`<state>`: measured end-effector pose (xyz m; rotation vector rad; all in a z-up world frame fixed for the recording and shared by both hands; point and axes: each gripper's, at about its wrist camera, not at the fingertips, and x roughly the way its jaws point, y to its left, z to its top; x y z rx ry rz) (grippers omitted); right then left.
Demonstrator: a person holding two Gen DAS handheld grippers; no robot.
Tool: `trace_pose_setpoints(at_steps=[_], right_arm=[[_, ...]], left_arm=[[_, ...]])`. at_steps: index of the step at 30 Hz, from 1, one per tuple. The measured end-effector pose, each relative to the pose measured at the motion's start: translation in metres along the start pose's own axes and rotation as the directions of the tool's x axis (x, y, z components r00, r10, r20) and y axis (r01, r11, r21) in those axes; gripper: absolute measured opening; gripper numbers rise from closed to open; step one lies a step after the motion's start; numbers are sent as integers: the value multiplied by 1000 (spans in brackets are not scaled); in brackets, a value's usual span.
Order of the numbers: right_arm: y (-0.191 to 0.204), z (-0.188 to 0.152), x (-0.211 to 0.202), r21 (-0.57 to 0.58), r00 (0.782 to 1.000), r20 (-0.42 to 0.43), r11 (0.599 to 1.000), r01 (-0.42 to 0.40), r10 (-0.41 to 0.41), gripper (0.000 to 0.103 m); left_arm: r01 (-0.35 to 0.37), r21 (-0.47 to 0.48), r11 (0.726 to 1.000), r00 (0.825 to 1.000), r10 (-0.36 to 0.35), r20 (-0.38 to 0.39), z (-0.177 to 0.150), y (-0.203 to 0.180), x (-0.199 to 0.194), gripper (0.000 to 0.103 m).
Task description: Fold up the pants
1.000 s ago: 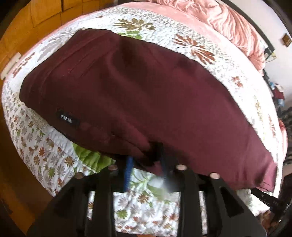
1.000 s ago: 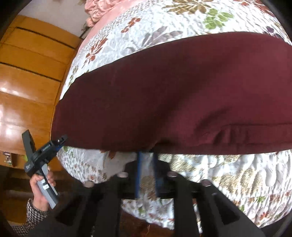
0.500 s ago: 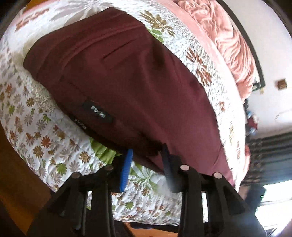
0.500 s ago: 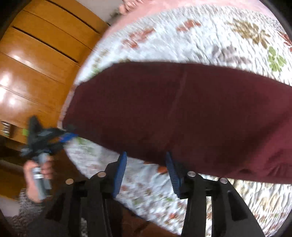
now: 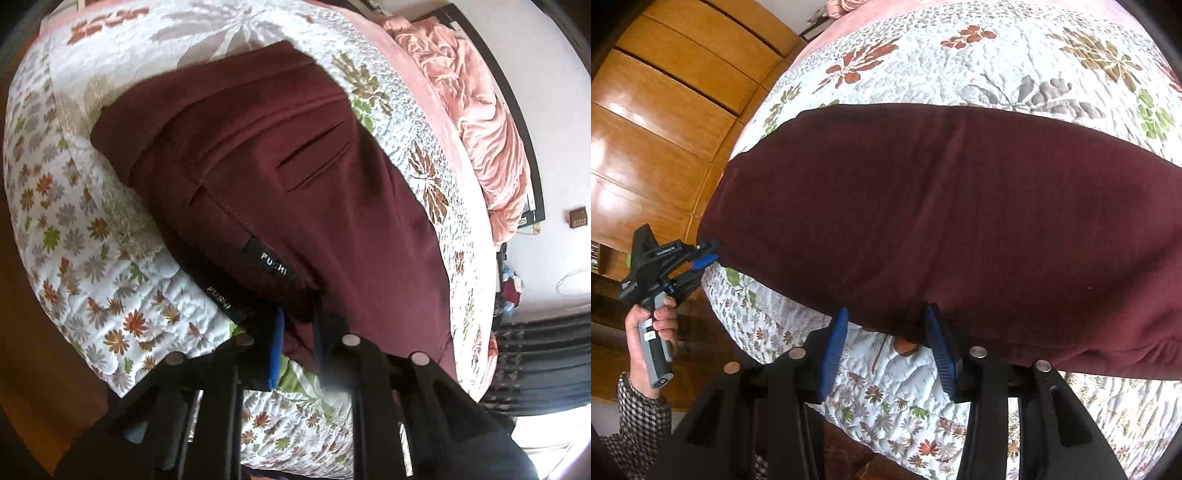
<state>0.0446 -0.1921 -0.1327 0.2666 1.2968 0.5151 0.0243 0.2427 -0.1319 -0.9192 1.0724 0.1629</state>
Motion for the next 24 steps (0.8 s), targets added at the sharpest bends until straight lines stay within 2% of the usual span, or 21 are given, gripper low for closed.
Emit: trace_pose_setpoints(at_steps=[2, 5, 8, 10, 11, 13, 14, 15, 17, 19, 24], right_arm=[[2, 1, -3, -1, 1000, 4, 1000, -3, 3, 45], [2, -1, -7, -1, 1000, 8, 1000, -2, 2, 45], [-2, -1, -3, 9, 1000, 3, 1000, 4, -4, 44], [-6, 0, 1, 30, 1000, -1, 1000, -2, 2, 44], [-7, 0, 0, 34, 1000, 3, 999, -6, 5, 44], [-7, -1, -5, 26, 1000, 10, 1000, -12, 12, 45], [-7, -2, -10, 19, 1000, 17, 1000, -9, 8, 45], [-8, -2, -13, 17, 1000, 23, 1000, -5, 4, 46], [-10, -3, -20, 18, 999, 38, 1000, -2, 2, 47], [-11, -3, -25, 21, 999, 50, 1000, -8, 7, 47], [-9, -3, -32, 17, 998, 68, 1000, 2, -3, 47]], left_arm=[[13, 4, 1000, 999, -13, 41, -5, -5, -15, 10], [-18, 38, 999, 994, 14, 109, -20, -10, -45, 11], [-100, 65, 993, 993, 96, 67, -28, 1, -28, 12], [-116, 70, 991, 993, 114, 37, -27, 12, -5, 14], [-108, 76, 991, 993, 105, 45, -25, 13, -2, 19], [-115, 81, 990, 991, 109, 80, -21, 10, -9, 44], [-117, 81, 990, 989, 109, 98, -18, 9, -15, 61], [-126, 82, 989, 984, 114, 134, -13, 10, -26, 67], [-150, 78, 986, 977, 136, 164, 0, 14, -37, 67], [-130, 61, 990, 985, 122, 125, 13, 19, -39, 64], [-120, 8, 993, 991, 119, 57, 38, 32, -26, 38]])
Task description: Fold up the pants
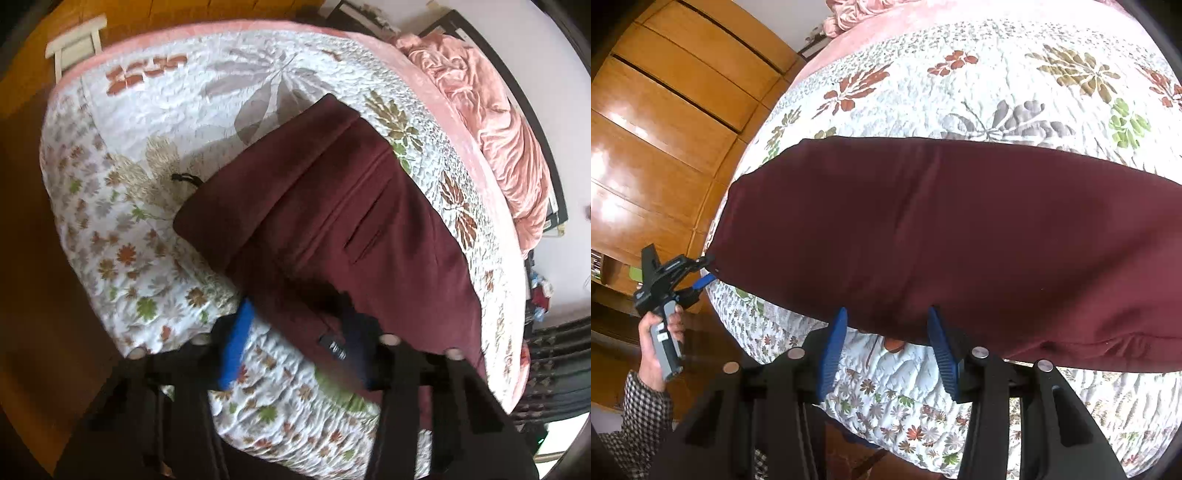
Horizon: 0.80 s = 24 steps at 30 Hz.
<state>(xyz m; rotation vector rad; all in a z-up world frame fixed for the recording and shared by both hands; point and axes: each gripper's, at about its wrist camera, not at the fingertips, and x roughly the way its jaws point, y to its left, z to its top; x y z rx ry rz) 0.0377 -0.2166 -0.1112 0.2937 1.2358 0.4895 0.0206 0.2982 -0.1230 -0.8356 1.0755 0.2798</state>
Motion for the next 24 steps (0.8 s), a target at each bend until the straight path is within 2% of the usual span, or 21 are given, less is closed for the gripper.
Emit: trace_pose_setpoints(at_steps=[3, 6, 8, 10, 14, 16, 17, 18, 19, 20, 22, 24], right_arm=[[1, 1, -2, -10, 1000, 0, 1000, 11, -11, 47], [3, 0, -2, -9, 1000, -1, 1000, 13, -13, 47], [1, -1, -3, -4, 1000, 1, 1000, 18, -18, 47], [-3, -2, -6, 4, 1000, 3, 1000, 22, -22, 47], [-11, -2, -3, 23, 999, -2, 999, 35, -35, 47], [-15, -2, -3, 25, 998, -3, 998, 57, -57, 47], [-16, -2, -6, 25, 999, 3, 998, 54, -54, 47], [-17, -2, -10, 27, 999, 13, 999, 45, -45, 47], [-19, -2, -16, 32, 999, 26, 999, 36, -37, 48], [-23, -2, -25, 44, 999, 44, 999, 29, -31, 50], [-36, -6, -49, 92, 995, 97, 996, 7, -16, 51], [-52, -11, -68, 140, 992, 126, 990, 11, -29, 51]], left_arm=[[-5, -47, 999, 1000, 4, -15, 1, 9, 8, 28], [16, -67, 998, 1000, -14, 22, -2, 11, -1, 17], [29, -48, 998, 998, -26, 61, -7, 7, -13, 15], [6, -12, 1000, 996, -5, 88, -14, 3, -24, 15], [-75, 60, 995, 996, 72, 56, -18, 5, -4, 18], [-90, 105, 990, 994, 82, 70, -16, 0, 0, 23], [-101, 123, 987, 992, 91, 89, -16, -5, -4, 32], [-122, 130, 984, 988, 107, 114, -16, -11, -10, 62], [-136, 129, 982, 985, 120, 125, -17, -14, -15, 78], [-149, 131, 980, 981, 130, 146, -20, -20, -24, 87], [-142, 161, 977, 983, 120, 140, -27, -33, -32, 86], [-97, 204, 974, 992, 78, 100, -45, -53, -35, 80]])
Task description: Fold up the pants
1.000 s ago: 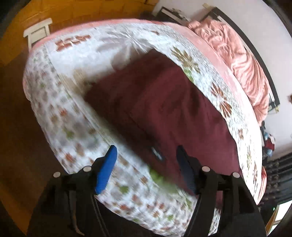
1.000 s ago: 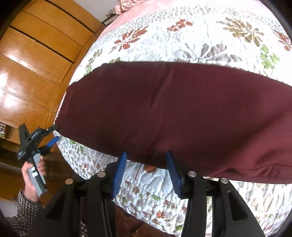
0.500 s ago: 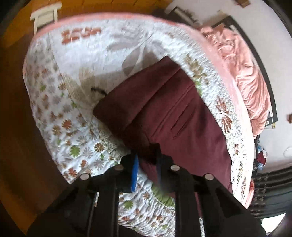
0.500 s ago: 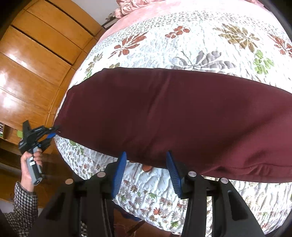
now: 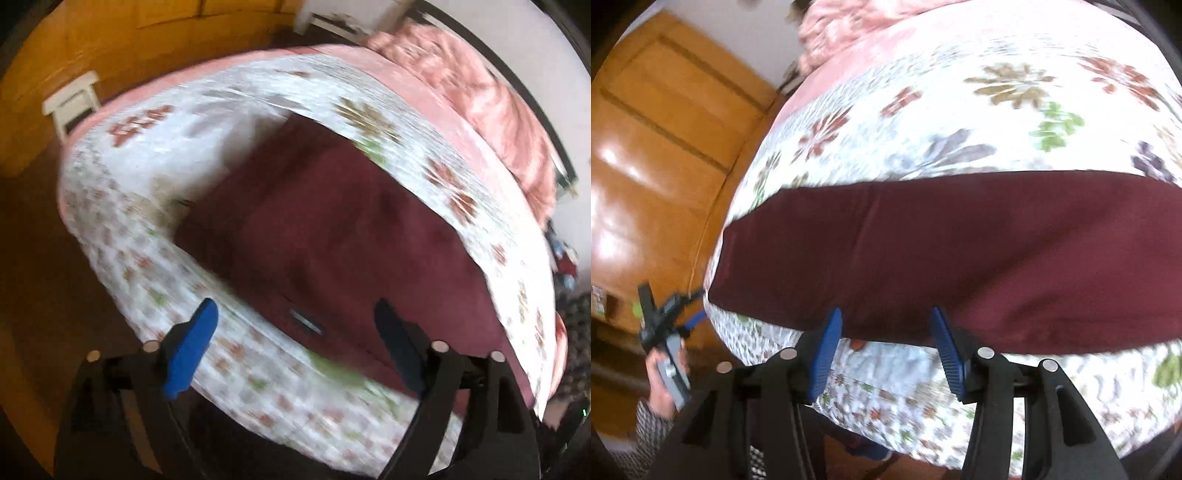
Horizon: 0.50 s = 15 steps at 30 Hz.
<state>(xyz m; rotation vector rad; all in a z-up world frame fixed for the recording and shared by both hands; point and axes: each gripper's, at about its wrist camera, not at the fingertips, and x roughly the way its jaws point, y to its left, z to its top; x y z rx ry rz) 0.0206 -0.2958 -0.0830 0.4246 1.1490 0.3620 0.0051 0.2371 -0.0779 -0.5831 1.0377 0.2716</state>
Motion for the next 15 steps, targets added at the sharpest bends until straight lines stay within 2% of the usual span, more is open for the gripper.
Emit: trace_pose_setpoints(at_steps=[2, 4, 7, 9, 12, 15], right_arm=[[-17, -2, -17, 41, 999, 24, 999, 30, -31, 51], [-37, -6, -32, 96, 998, 44, 994, 47, -51, 52], [-75, -15, -53, 194, 995, 66, 979, 63, -78, 52], [-94, -22, -58, 245, 995, 46, 967, 76, -90, 53], [-117, -36, -59, 313, 998, 37, 949, 45, -60, 55], [-137, -43, -51, 388, 999, 40, 922, 5, -23, 55]], left_arm=[[58, 59, 997, 998, -56, -40, -16, -30, 0, 80], [117, 169, 979, 992, -106, -73, -36, -74, 3, 78], [199, 325, 925, 978, -164, -131, -63, -143, 16, 77], [245, 399, 883, 966, -187, -180, -81, -187, 27, 76], [278, 491, 825, 957, -192, -219, -108, -238, 44, 76], [260, 581, 771, 959, -135, -250, -133, -272, 70, 72]])
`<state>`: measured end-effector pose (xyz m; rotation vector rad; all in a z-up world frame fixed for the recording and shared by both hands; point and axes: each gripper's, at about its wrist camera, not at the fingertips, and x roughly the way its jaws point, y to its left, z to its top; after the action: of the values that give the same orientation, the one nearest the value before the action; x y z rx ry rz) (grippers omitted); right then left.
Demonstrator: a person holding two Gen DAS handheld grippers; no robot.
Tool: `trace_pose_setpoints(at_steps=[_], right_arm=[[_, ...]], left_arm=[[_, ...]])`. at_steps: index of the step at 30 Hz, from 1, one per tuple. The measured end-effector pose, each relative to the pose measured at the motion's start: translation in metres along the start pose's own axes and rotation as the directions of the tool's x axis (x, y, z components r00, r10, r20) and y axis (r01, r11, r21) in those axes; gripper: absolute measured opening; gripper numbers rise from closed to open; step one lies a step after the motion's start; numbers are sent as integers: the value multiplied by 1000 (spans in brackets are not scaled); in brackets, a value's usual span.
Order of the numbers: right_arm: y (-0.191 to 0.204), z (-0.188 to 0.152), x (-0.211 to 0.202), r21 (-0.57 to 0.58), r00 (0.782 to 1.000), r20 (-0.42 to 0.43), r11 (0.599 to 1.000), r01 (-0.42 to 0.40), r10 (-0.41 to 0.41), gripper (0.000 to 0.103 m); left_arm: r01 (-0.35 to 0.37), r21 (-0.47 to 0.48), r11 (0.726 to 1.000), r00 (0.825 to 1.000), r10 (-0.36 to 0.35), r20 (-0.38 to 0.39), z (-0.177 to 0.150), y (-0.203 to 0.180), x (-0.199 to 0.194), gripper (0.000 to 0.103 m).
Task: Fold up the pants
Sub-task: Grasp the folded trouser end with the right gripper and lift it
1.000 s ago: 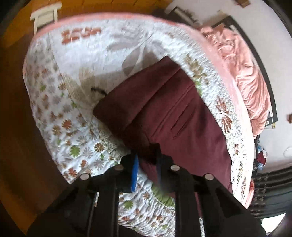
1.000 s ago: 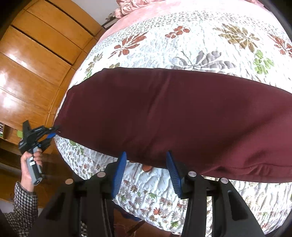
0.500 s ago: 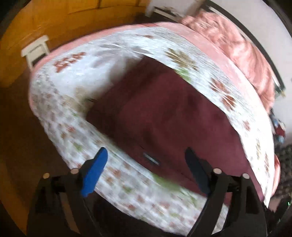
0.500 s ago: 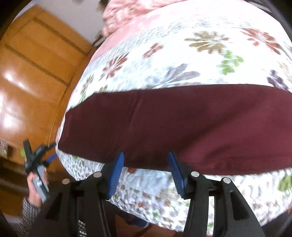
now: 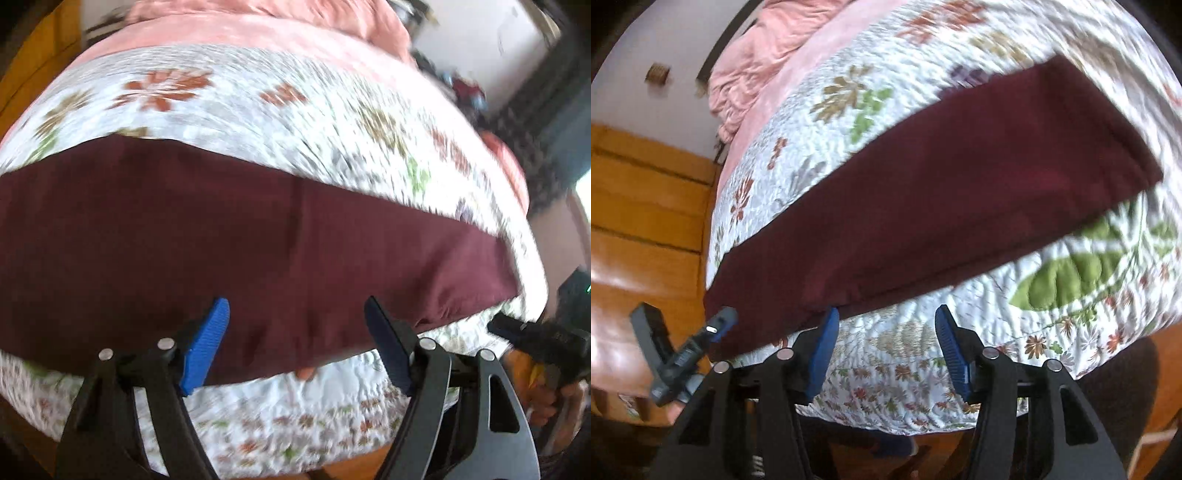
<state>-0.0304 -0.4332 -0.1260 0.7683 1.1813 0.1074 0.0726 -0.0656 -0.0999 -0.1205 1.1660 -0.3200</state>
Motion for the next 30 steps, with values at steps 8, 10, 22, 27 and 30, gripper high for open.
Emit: trace_pose_setpoints(at_steps=[8, 10, 22, 27, 30], right_arm=[[-24, 11, -6, 74, 997, 59, 996, -49, 44, 55], [-29, 12, -10, 100, 992, 69, 988, -116, 110, 55], [-39, 37, 20, 209, 989, 60, 967, -147, 138, 46], [-35, 41, 10, 169, 986, 103, 975, -147, 130, 10], [-37, 39, -6, 160, 981, 120, 972, -170, 151, 9]], left_arm=[[-88, 80, 993, 991, 95, -89, -14, -4, 42, 68], [-85, 63, 994, 991, 91, -94, -12, -3, 43, 69], [-70, 66, 995, 992, 77, -101, -9, -2, 41, 70], [-54, 55, 997, 992, 60, -110, -9, 1, 40, 70], [-57, 58, 997, 992, 63, -114, -9, 1, 40, 70]])
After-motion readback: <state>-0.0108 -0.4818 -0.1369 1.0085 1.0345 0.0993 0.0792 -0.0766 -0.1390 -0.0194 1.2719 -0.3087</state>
